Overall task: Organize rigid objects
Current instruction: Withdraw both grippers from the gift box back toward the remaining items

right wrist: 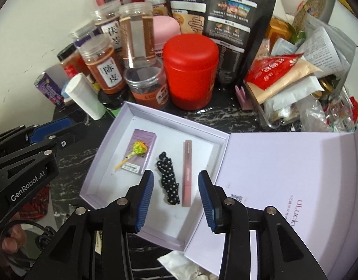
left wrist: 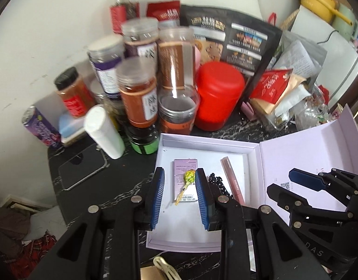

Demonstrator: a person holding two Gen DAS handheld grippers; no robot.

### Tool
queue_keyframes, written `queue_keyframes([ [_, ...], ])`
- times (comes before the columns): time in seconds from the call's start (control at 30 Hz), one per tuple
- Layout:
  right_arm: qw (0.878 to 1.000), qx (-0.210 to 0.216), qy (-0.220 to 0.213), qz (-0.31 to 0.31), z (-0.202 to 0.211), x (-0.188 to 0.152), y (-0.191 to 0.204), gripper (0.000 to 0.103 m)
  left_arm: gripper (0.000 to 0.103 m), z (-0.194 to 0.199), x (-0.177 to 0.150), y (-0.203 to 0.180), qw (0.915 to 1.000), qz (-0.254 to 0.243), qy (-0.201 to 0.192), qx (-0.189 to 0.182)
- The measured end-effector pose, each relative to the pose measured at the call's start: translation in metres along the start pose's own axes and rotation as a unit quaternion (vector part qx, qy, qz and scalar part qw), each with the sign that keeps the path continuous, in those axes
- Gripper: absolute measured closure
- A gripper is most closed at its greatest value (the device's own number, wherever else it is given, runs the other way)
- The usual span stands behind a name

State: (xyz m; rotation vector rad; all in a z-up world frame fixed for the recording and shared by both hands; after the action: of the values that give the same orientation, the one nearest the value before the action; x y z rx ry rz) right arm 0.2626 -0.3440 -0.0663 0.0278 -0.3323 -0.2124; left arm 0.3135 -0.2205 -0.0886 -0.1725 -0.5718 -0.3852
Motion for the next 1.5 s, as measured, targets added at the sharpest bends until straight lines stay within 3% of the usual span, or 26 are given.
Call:
queue_keyframes([
  [0.5, 0.998, 0.02, -0.035, 0.047, 0.05, -0.008, 0.043, 0.059, 0.074, 0.075, -0.016, 0.04, 0.997, 0.054, -0.051, 0.024],
  [0.57, 0.998, 0.024, -0.037, 0.053, 0.054, -0.01, 0.048, 0.059, 0.036, 0.082, -0.021, 0.047, 0.9962, 0.061, -0.056, 0.029],
  [0.6, 0.997, 0.025, -0.038, 0.056, 0.056, -0.012, 0.05, 0.059, 0.0, 0.086, -0.024, 0.051, 0.9957, 0.065, -0.059, 0.032],
  [0.93, 0.994, 0.044, -0.04, 0.087, 0.069, -0.031, 0.08, 0.059, 0.0, 0.121, -0.07, 0.086, 0.991, 0.097, -0.063, 0.067],
  [1.5, 0.986, 0.097, -0.045, 0.128, 0.083, -0.069, 0.131, 0.055, 0.0, 0.16, -0.125, 0.109, 0.9841, 0.14, -0.06, 0.092],
])
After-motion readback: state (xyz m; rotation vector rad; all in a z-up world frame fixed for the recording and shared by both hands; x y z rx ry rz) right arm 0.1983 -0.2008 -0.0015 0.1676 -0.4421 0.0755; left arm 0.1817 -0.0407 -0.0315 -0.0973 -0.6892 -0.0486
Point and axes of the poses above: each gripper's, at about its wrist camera, not at the fingertips, and z roughly against the way its jaws point, y to its left, x to its top, the point moved 6 cm from there along -z, roughly the way its jaws point, and after that the axes turned 4 degrees about -y, right-handed, at the moved point
